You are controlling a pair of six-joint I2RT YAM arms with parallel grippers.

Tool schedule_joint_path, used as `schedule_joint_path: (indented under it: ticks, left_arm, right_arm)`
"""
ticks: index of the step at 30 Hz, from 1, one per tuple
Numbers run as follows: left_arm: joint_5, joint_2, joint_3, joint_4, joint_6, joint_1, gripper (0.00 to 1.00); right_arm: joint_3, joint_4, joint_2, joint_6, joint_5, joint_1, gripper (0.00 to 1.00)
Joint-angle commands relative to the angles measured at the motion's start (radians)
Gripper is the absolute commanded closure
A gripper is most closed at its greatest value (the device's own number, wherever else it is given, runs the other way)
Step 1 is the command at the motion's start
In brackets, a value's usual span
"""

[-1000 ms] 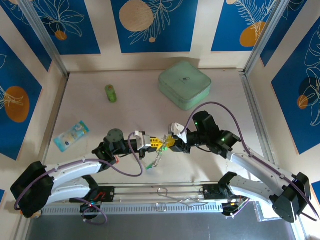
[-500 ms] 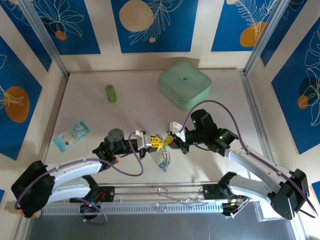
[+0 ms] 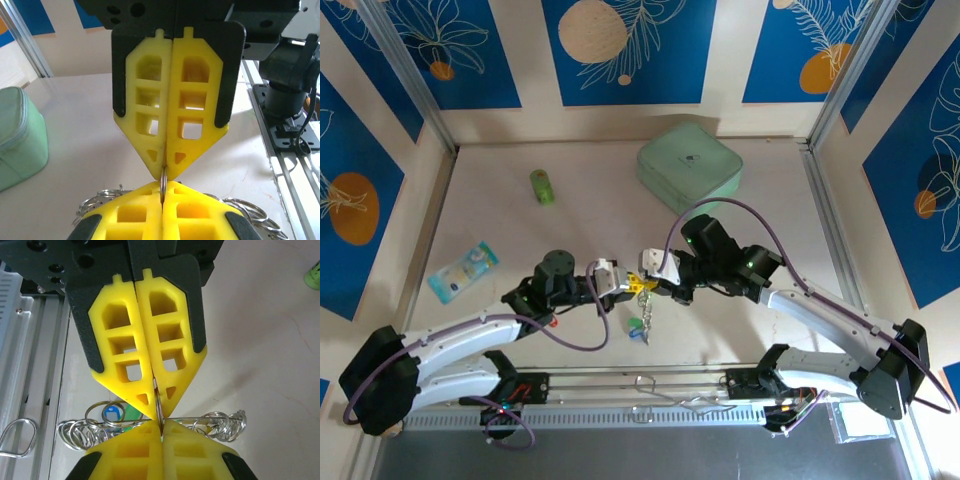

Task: Put the keys on the keyring

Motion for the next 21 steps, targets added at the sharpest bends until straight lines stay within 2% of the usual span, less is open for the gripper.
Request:
schedule_joint_path:
  ticks: [1,2,4,6,12,21]
  left_arm:
    - [-0.010,-0.006,0.039,-0.062,0.039,-0.005,1.00]
    - [-0.011,-0.010,0.035,-0.050,0.034,-0.006,1.00]
    - [-0.011,-0.018,0.017,-0.001,0.012,-0.006,1.00]
    - [-0.010,-0.026,-0.011,0.081,-0.026,-0.005,1.00]
    - [0.002,-0.031,-0.076,0.261,-0.089,-0.005,1.00]
    - [0.047,-0.016,-0.096,0.342,-0.125,-0.006,1.00]
  right_arm:
    - [0.048,0.000,-0.015,-0.024,-0.026,0.014,1.00]
    - [0.040,0.015,-0.022,-0.009,-0.031,0.005,0.99]
    - [0.006,0.049,-0.046,0.027,-0.062,-0.023,0.82]
    - [-0.055,0.104,-0.084,0.076,-0.101,-0.059,0.75]
    - [-0.182,0.190,-0.141,0.174,-0.141,-0.089,0.70]
    - [-0.222,0.274,-0.086,0.204,-0.173,-0.083,0.68]
